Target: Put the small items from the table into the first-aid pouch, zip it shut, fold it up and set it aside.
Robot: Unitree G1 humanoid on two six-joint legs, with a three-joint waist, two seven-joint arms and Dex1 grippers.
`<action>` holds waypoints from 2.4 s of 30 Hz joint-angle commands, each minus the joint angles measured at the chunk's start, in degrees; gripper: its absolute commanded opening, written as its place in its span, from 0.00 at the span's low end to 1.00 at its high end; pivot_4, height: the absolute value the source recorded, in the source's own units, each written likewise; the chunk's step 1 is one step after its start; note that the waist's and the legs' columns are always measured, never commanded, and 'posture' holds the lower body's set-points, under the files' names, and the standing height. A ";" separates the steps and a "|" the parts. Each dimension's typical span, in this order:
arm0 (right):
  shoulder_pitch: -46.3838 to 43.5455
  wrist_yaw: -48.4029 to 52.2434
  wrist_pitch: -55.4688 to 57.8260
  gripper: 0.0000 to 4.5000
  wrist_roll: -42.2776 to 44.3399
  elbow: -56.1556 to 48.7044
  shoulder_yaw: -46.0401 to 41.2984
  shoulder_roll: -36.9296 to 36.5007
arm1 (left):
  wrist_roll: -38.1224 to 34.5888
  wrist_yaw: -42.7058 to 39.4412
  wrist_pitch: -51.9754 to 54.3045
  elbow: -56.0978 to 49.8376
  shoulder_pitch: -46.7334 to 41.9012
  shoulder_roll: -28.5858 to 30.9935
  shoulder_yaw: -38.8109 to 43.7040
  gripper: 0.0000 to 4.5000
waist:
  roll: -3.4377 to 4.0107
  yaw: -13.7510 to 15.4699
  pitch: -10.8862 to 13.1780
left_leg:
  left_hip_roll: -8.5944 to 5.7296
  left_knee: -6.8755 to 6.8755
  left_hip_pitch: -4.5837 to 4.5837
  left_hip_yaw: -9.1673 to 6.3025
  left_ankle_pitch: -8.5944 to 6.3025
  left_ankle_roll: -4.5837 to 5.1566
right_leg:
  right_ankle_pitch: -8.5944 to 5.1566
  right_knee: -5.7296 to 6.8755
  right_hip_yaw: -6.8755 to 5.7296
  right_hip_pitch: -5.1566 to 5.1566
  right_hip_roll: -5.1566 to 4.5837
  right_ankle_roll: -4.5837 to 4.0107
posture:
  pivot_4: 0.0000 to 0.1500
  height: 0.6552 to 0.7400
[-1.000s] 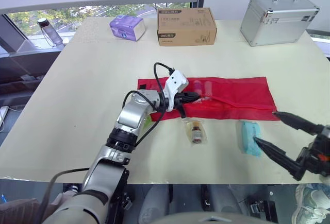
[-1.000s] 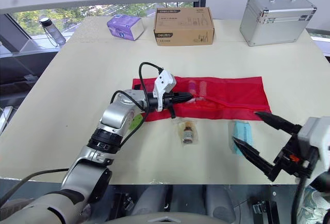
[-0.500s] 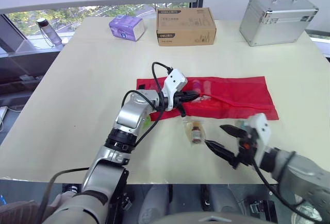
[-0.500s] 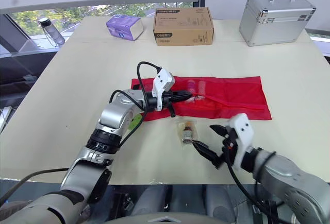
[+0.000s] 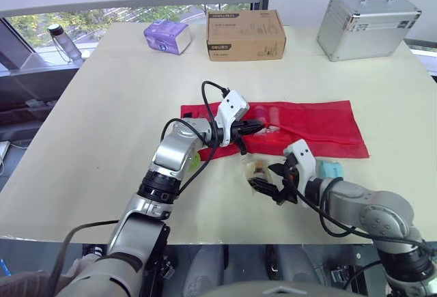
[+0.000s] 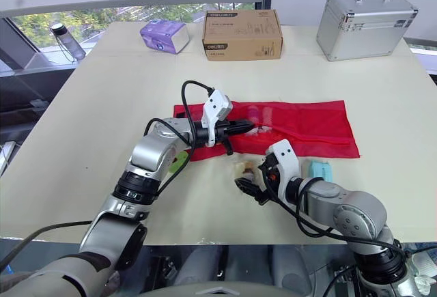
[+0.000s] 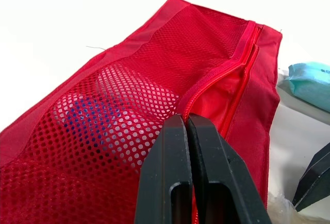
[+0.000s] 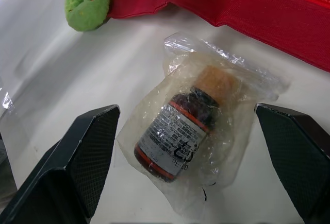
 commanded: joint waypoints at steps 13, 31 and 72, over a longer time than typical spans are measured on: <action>3.13 3.53 2.25 0.19 0.40 -8.24 -7.49 -4.47 | -1.23 1.22 0.79 -4.46 0.24 -0.12 0.56 0.00 | 0.01 0.17 0.00 | -0.01 0.00 -0.05 -0.01 0.00 0.00 | 0.00 -0.05 -0.02 0.00 -0.01 0.01 | 1.00 1.00; -0.57 -25.14 5.15 0.19 2.31 -2.76 -20.10 17.26 | -2.58 2.40 1.51 -5.37 0.72 -1.75 0.78 0.00 | 0.06 0.06 0.00 | -0.01 -0.02 -0.04 0.01 0.00 0.00 | 0.00 -0.02 0.01 -0.03 -0.01 0.00 | 1.00 1.00; -22.05 3.69 -4.51 0.19 -29.86 19.57 3.28 -2.20 | 0.22 -5.00 -5.44 -2.86 3.51 2.99 -3.17 0.00 | 0.15 -1.37 0.05 | 0.01 -0.10 -0.01 0.04 0.00 0.00 | 0.00 -0.06 0.03 -0.05 0.00 0.00 | 1.00 1.00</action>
